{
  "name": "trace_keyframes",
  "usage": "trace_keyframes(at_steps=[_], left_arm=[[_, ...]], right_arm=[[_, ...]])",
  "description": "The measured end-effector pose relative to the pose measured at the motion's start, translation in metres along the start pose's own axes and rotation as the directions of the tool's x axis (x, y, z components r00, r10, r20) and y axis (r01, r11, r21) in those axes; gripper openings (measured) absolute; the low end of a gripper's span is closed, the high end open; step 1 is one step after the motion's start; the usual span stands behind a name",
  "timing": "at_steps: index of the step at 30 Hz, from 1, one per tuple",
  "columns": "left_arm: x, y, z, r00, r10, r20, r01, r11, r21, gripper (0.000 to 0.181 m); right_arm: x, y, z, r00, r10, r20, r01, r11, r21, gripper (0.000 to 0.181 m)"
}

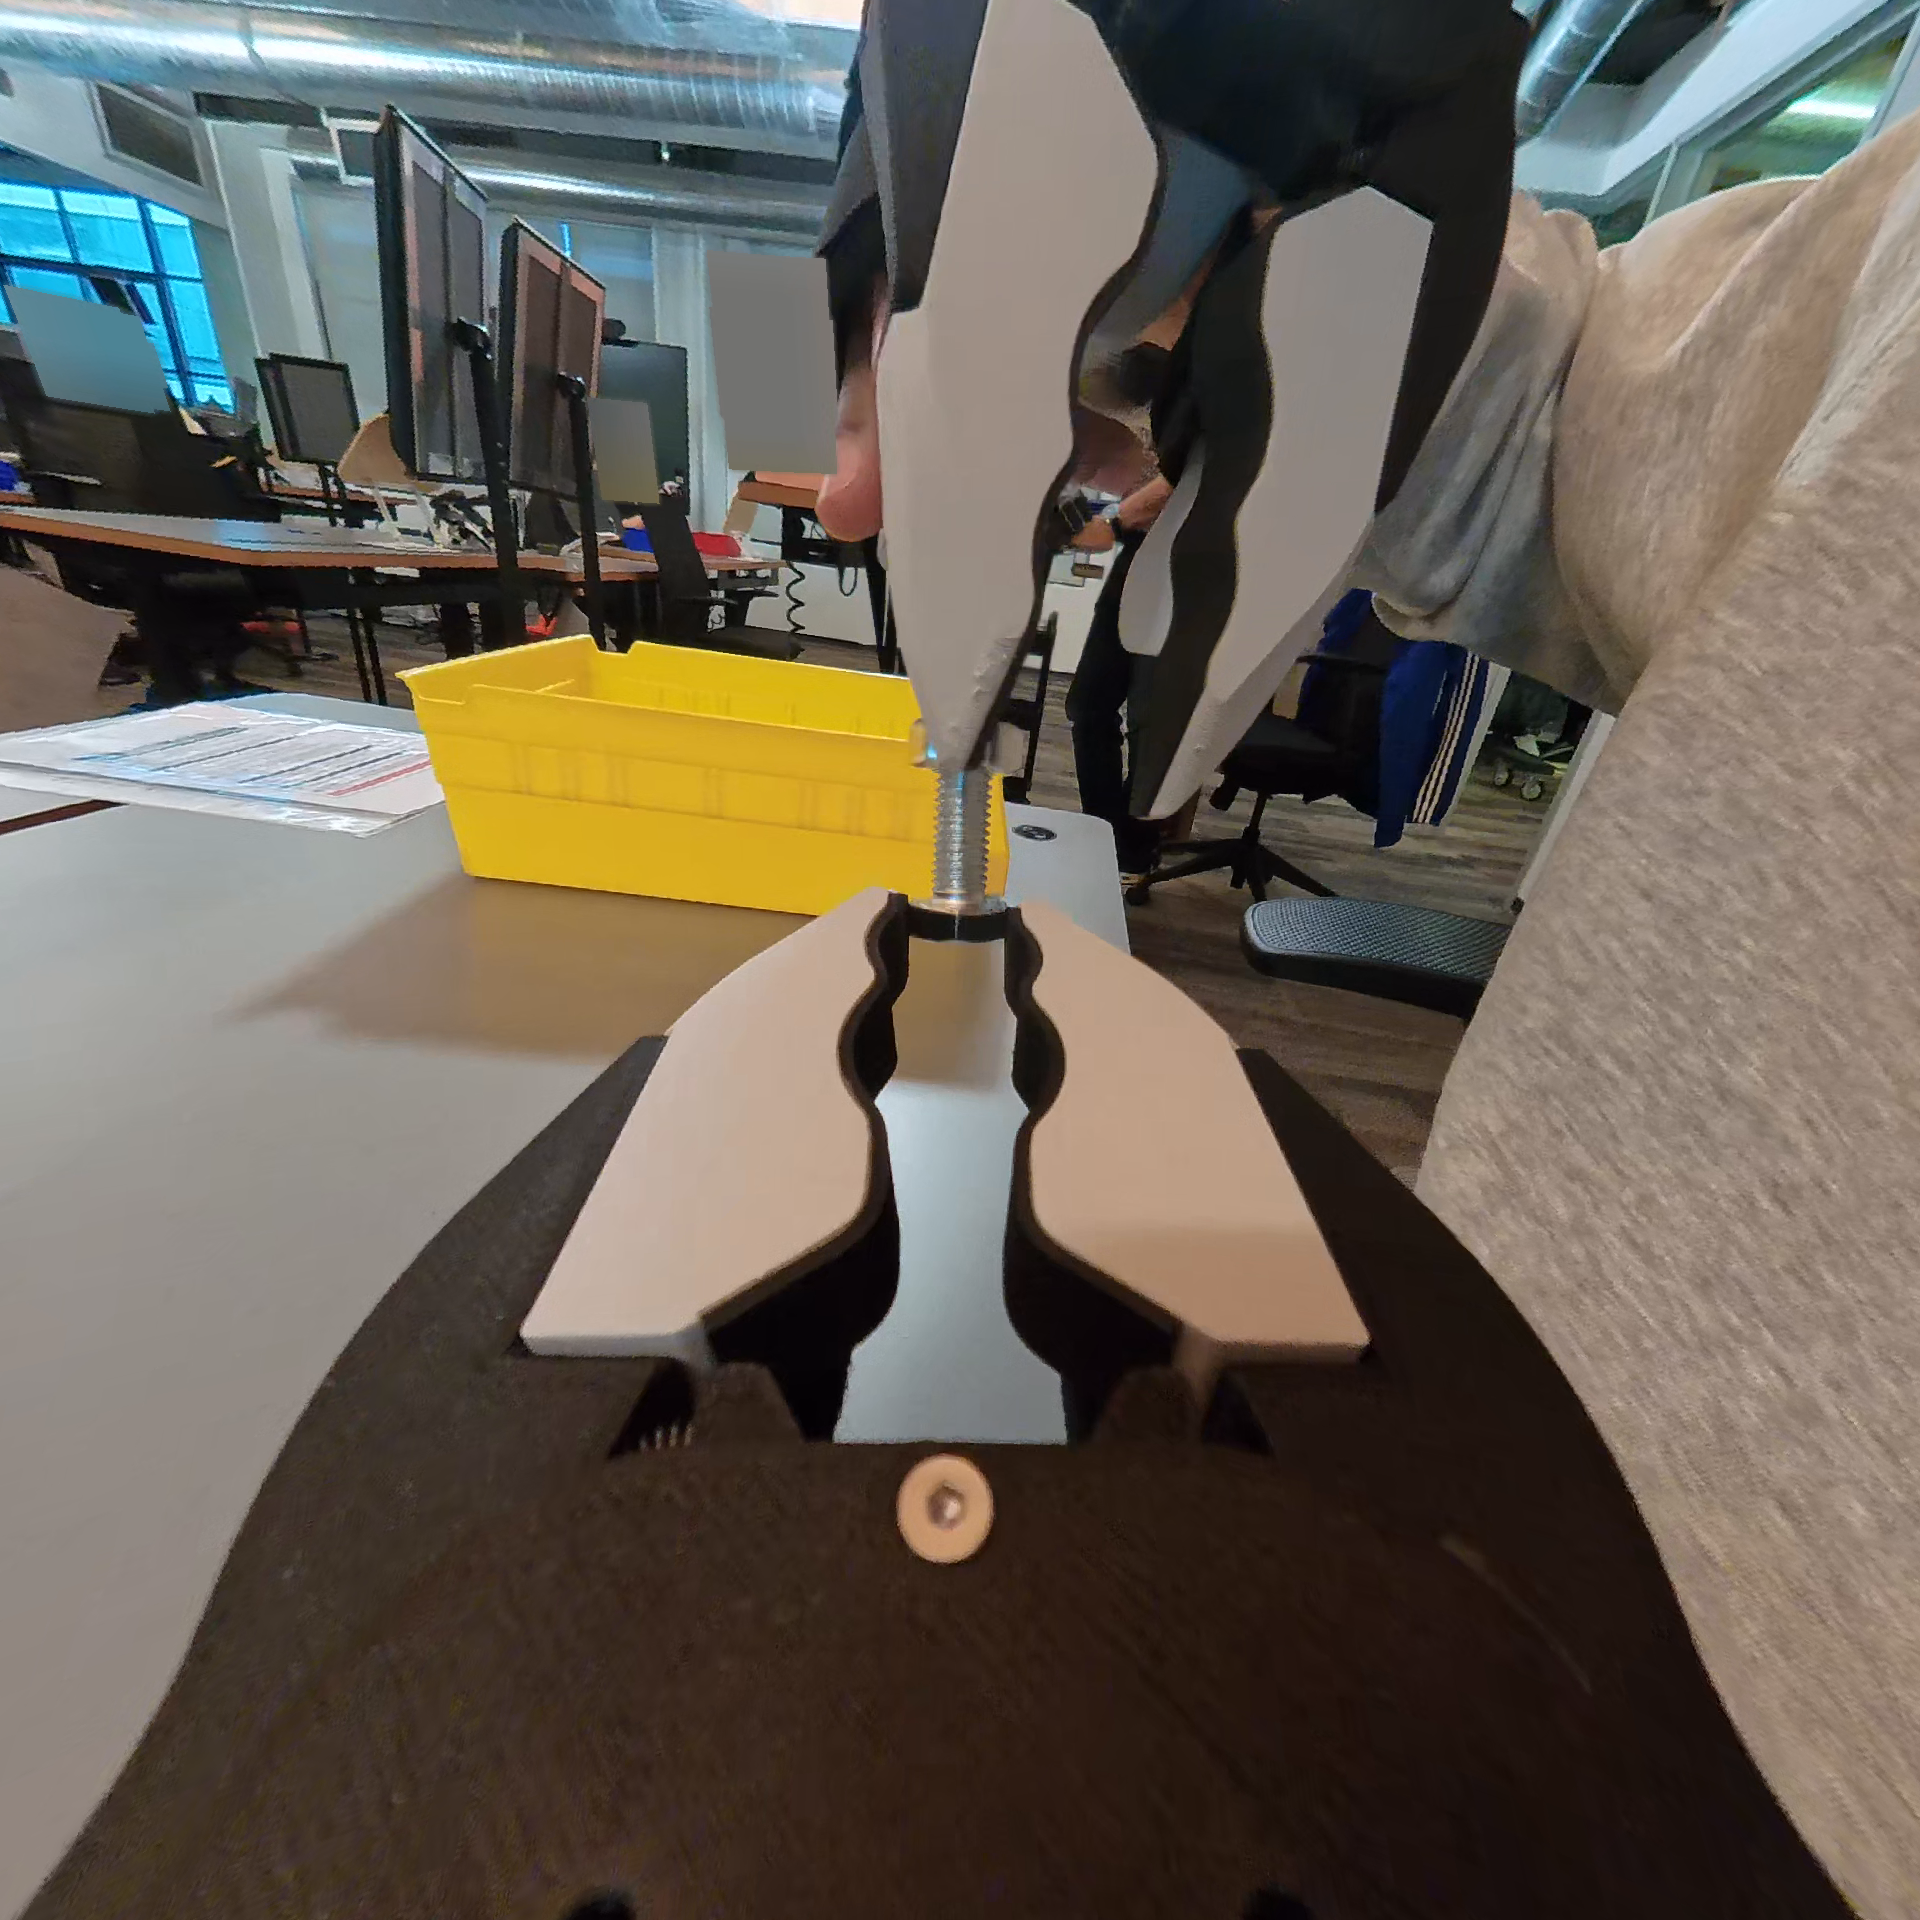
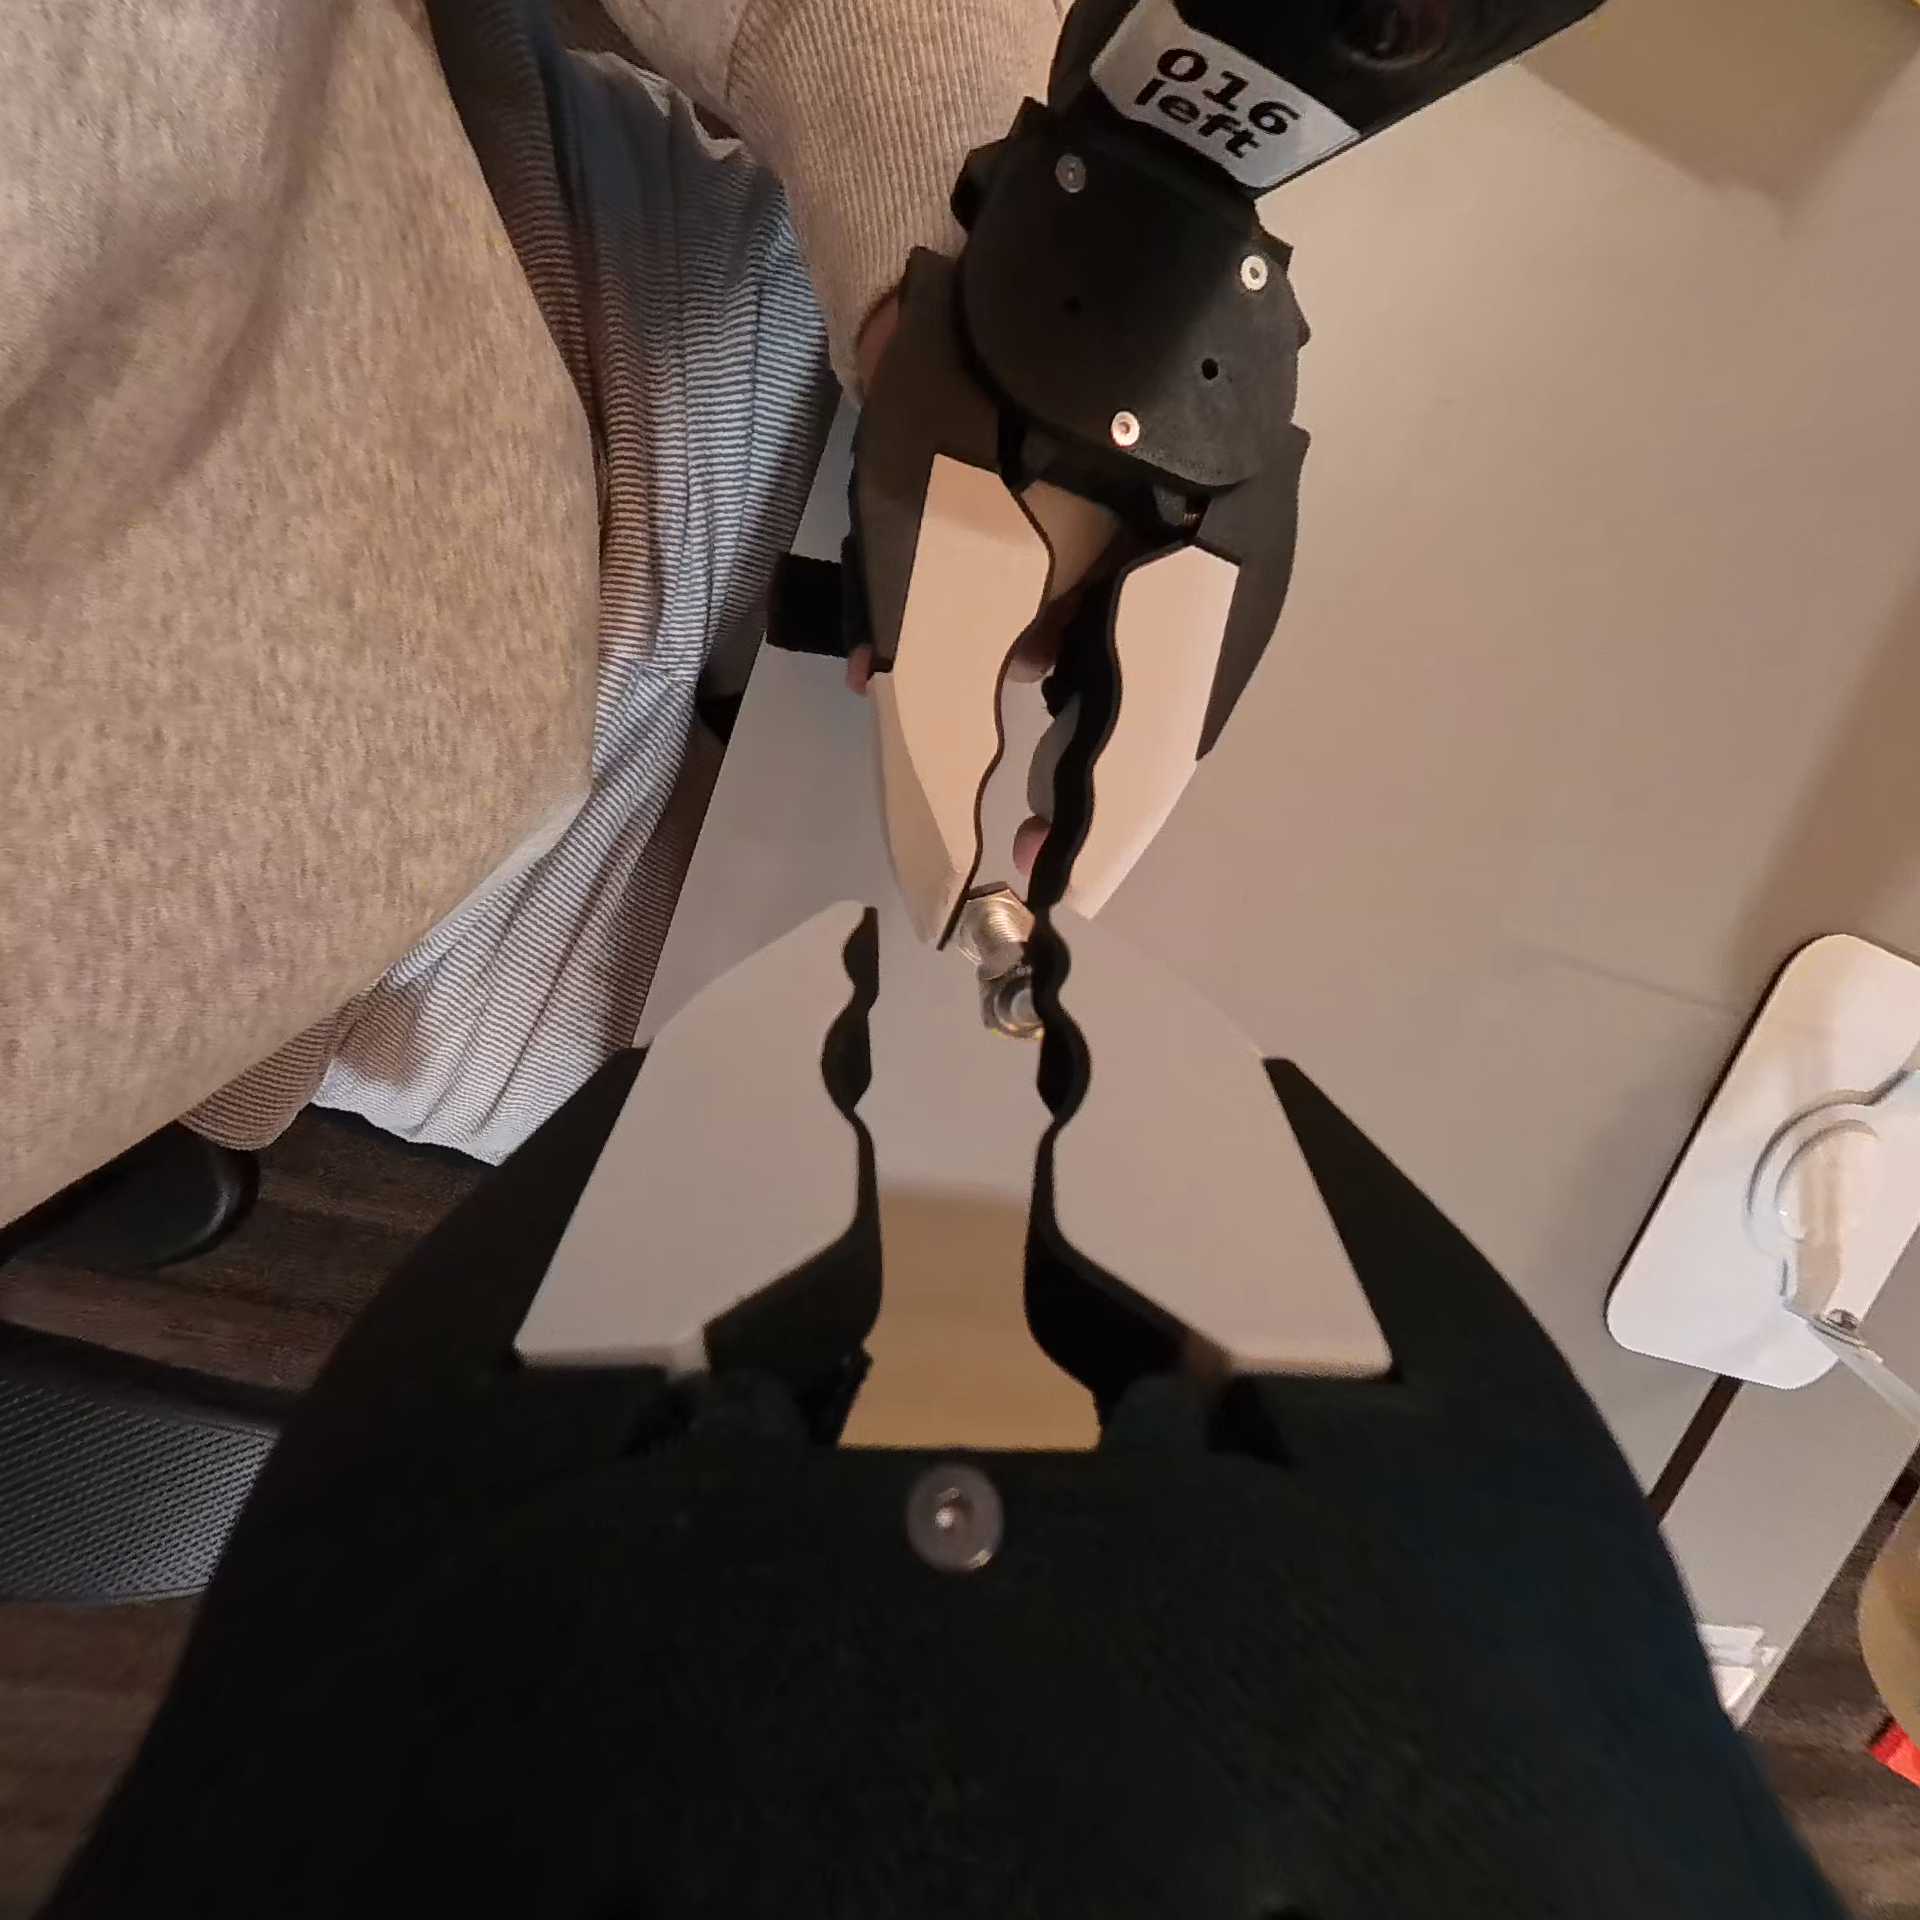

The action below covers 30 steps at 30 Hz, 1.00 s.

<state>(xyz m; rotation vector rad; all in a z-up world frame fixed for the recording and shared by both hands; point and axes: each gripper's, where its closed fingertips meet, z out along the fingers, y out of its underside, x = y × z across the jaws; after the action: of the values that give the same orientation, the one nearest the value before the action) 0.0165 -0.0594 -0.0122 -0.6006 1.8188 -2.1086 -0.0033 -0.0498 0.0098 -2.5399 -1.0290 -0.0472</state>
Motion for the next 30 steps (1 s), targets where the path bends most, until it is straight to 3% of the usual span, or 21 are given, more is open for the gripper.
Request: trace_keyframes(at_steps=[1, 30], left_arm=[[0.000, -0.001, 0.000, 1.000, -0.003, -0.001, 0.003, 1.000, 0.004, 0.018], [-0.005, -0.014, -0.005, 0.999, -0.049, 0.000, 0.049, 0.996, 0.079, 0.018]], right_arm=[[0.001, 0.000, 0.000, 1.000, 0.003, -0.005, -0.003, 1.000, -0.001, 0.029], [0.009, 0.021, -0.005, 0.998, 0.051, -0.028, -0.052, 0.997, -0.065, 0.024]])
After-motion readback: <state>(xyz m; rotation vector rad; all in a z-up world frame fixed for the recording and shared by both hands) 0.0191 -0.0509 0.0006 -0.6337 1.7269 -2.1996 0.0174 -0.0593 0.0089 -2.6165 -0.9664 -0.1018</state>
